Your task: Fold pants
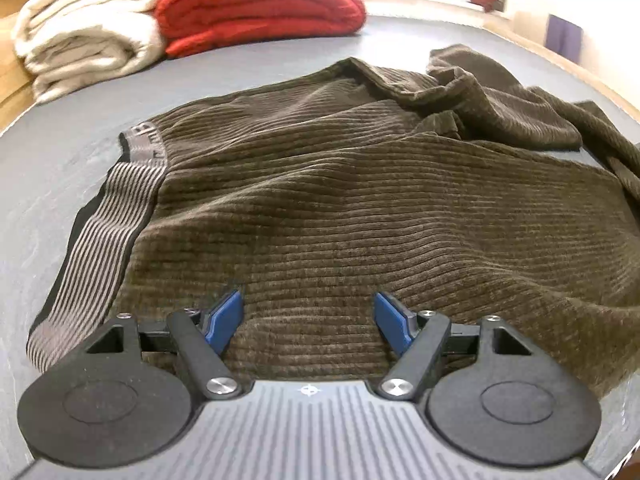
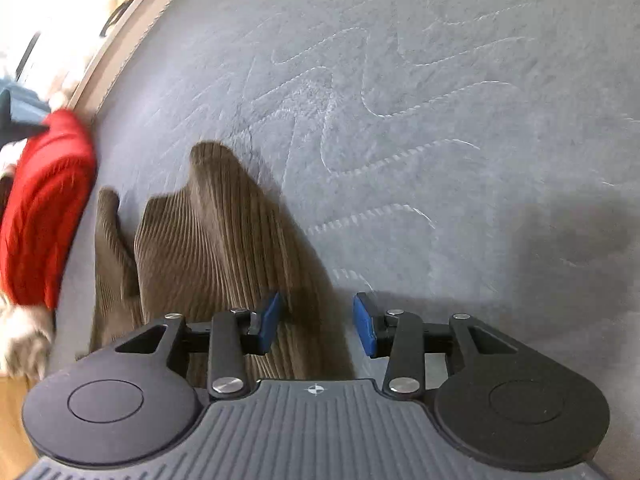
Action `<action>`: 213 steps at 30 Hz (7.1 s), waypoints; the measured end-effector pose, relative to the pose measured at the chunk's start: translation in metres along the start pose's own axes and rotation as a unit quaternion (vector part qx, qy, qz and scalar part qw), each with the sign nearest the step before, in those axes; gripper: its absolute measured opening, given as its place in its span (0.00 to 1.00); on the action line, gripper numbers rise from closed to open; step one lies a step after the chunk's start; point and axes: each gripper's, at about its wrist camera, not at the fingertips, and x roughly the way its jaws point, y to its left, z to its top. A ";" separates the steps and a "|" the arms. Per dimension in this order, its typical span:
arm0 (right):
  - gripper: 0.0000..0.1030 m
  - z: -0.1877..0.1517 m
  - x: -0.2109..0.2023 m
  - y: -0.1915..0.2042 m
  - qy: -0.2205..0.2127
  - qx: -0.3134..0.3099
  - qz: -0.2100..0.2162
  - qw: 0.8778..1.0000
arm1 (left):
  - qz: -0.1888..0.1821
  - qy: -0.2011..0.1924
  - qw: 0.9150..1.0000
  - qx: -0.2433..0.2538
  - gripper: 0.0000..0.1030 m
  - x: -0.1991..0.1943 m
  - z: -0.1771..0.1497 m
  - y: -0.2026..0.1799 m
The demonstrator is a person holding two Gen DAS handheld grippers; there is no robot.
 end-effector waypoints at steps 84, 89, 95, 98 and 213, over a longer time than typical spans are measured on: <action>0.56 0.090 -0.058 -0.070 -0.158 -0.014 -0.169 0.973 | -0.127 -0.018 0.991 0.033 0.68 -0.034 -0.033 -0.073; 0.12 0.091 -0.037 -0.038 -0.161 -0.066 -0.291 0.941 | -0.132 -0.020 0.990 0.041 0.76 -0.028 -0.037 -0.074; 0.07 0.108 -0.077 -0.059 -0.278 0.061 -0.206 0.936 | -0.130 -0.022 0.990 0.040 0.76 -0.028 -0.037 -0.075; 0.12 0.115 -0.058 -0.083 -0.199 0.079 -0.182 0.960 | -0.135 -0.018 0.990 0.039 0.77 -0.027 -0.035 -0.073; 0.33 -0.054 -0.147 0.094 -0.143 -0.141 0.033 0.979 | 0.041 0.045 0.994 -0.087 0.13 -0.040 0.037 0.138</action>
